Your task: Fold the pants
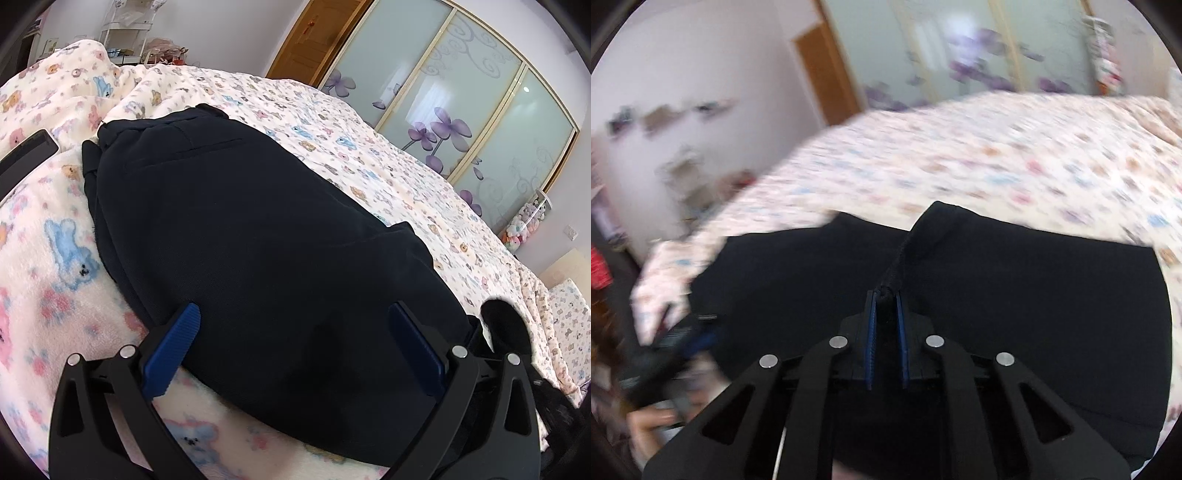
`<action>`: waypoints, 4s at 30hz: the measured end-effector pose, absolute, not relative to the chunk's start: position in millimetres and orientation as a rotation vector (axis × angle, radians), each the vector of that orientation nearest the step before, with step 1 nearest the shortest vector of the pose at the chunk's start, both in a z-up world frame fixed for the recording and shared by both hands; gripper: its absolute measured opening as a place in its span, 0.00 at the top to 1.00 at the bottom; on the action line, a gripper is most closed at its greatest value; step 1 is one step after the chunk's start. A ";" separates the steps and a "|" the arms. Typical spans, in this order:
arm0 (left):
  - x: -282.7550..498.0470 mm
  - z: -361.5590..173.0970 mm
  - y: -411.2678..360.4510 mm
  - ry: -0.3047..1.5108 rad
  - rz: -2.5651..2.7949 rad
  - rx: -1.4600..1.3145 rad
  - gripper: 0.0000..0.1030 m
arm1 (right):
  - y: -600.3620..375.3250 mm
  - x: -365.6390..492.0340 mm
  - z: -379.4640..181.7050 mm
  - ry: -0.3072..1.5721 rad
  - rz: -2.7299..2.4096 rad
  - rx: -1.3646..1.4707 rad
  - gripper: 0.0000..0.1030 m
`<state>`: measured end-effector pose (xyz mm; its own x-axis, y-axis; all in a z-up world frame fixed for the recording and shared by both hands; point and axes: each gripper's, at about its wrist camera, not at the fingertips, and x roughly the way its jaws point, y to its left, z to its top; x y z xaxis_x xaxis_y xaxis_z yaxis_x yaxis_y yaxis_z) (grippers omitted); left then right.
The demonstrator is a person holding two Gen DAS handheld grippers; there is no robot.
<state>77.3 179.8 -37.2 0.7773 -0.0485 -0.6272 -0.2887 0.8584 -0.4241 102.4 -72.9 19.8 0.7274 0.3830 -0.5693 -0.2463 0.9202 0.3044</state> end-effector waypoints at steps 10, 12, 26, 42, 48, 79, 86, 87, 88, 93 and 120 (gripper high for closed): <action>76.7 -37.6 180.5 0.673 0.129 -0.535 0.02 | -12.6 99.2 -23.3 0.825 0.308 -0.115 0.74; 76.7 -37.4 180.2 0.676 0.131 -0.531 0.02 | -8.1 99.8 -26.5 0.827 0.273 -0.187 0.64; 74.5 -37.3 182.4 0.671 0.115 -0.556 0.02 | 3.3 113.2 -38.5 0.858 0.233 -0.350 0.63; 73.4 -37.2 186.8 0.661 0.106 -0.598 0.02 | 9.5 119.8 -13.9 0.840 0.382 -0.030 0.76; 68.0 -33.3 196.5 0.641 0.058 -0.661 0.02 | 14.7 124.0 -34.3 0.957 0.474 0.003 0.26; 123.0 -41.2 324.8 0.794 -0.027 -0.983 0.14 | -135.5 21.9 -8.6 0.867 0.632 0.395 0.04; 130.9 -60.3 341.7 0.799 0.049 -1.122 0.48 | -134.1 19.4 -10.5 0.875 0.645 0.399 0.04; 129.9 -64.8 345.3 0.798 0.070 -1.155 0.62 | -133.0 18.6 -10.0 0.874 0.649 0.392 0.04; 129.8 -68.0 346.6 0.806 0.098 -1.165 0.67 | -132.7 17.7 -9.4 0.872 0.647 0.386 0.04; 131.3 -24.2 319.6 0.772 0.151 -0.897 0.84 | -141.1 16.4 -3.0 0.842 0.631 0.419 0.04; 35.1 -31.1 -114.7 0.669 -0.532 0.402 0.81 | -293.1 31.0 -25.5 0.657 0.247 1.020 0.04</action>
<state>35.1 -114.7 -31.1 0.6609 -0.3318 -0.6731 0.5814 0.7935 0.1797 31.0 -293.1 -25.5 0.7837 0.4828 -0.3907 0.1055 0.5164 0.8498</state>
